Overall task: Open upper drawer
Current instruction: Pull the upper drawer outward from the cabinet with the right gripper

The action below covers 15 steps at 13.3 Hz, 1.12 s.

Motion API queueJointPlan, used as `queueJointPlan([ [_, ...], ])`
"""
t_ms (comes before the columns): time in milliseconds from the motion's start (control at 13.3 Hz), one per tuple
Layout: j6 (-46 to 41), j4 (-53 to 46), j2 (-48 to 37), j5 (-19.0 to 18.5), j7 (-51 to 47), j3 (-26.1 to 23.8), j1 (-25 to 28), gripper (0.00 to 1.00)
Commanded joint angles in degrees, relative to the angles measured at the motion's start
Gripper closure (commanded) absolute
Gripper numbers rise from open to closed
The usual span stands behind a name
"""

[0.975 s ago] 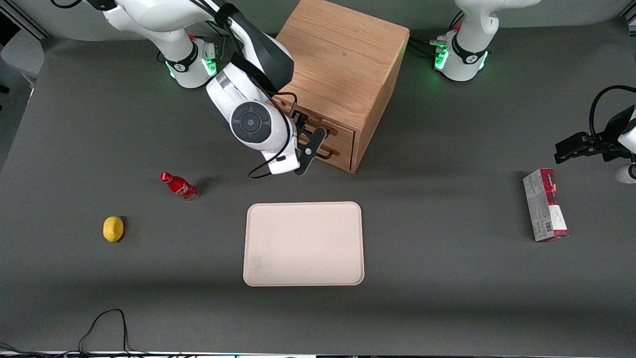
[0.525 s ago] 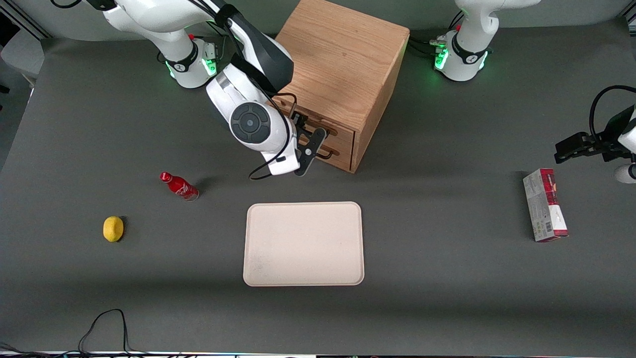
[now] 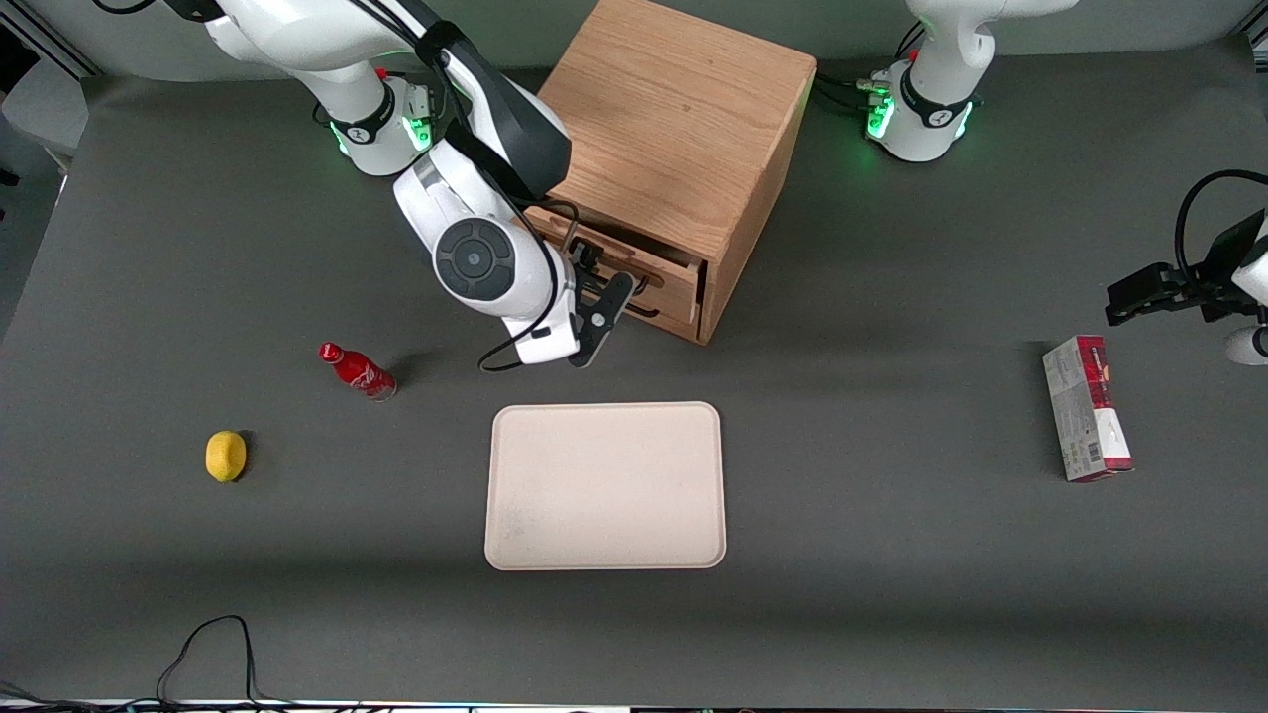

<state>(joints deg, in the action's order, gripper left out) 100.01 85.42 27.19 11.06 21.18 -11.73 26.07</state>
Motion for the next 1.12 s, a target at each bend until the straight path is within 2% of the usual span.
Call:
queueJointPlan([
  [0,0.27,-0.25,-0.47,-0.60,1.23,0.92,-0.23,0.00],
  [1050,0.89,-4.82,2.69,-0.60,1.23,1.10,-3.22,0.00],
])
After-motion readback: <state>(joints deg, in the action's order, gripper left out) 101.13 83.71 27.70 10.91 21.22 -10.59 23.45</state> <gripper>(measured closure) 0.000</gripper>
